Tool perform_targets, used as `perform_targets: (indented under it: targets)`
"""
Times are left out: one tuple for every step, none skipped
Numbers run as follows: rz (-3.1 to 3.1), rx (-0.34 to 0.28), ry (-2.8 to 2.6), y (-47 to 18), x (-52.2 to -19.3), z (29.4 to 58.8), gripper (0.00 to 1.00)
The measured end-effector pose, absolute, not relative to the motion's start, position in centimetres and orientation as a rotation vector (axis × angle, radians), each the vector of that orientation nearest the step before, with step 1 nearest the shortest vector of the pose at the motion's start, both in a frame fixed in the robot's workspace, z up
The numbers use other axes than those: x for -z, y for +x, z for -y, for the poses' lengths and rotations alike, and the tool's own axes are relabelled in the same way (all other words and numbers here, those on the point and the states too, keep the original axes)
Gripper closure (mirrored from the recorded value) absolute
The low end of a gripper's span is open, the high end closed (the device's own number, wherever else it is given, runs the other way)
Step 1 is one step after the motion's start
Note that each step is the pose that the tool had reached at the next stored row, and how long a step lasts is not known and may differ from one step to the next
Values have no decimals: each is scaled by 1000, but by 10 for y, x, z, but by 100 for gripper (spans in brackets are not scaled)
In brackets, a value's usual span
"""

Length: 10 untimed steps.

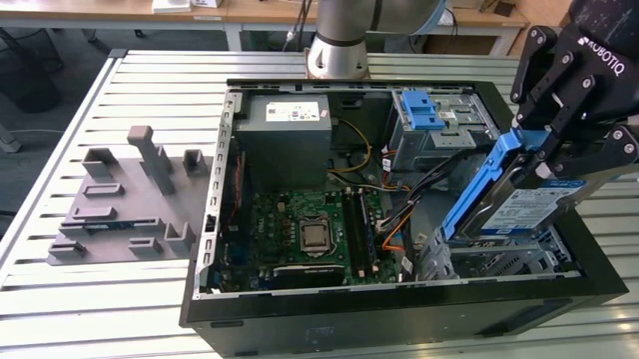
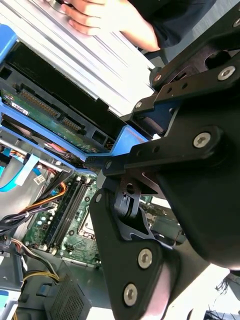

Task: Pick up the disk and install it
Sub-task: 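Insert the disk into the insertion slot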

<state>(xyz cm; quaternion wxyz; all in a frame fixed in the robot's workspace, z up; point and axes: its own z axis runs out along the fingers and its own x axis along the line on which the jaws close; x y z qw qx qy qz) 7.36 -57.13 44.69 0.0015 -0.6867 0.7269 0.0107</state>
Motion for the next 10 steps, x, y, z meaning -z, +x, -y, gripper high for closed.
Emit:
perform_targets:
  targets:
    - [-2276,-33,-2161,74,-447,571,64]
    - [-2266,-33,-2172,74,-446,571,64]
    - [-2254,-32,-2183,74,-446,571,64]
    - [-2244,-32,-2193,74,-446,571,64]
    - [-2241,-32,-2197,74,-445,571,64]
    - [-2241,-32,-2197,75,-445,571,64]
    - [-2241,-32,-2197,76,-445,571,64]
    - [-2241,-32,-2196,76,-444,571,64]
    - [-2241,-32,-2196,76,-444,571,64]
    - [-2241,-32,-2196,77,-443,571,64]
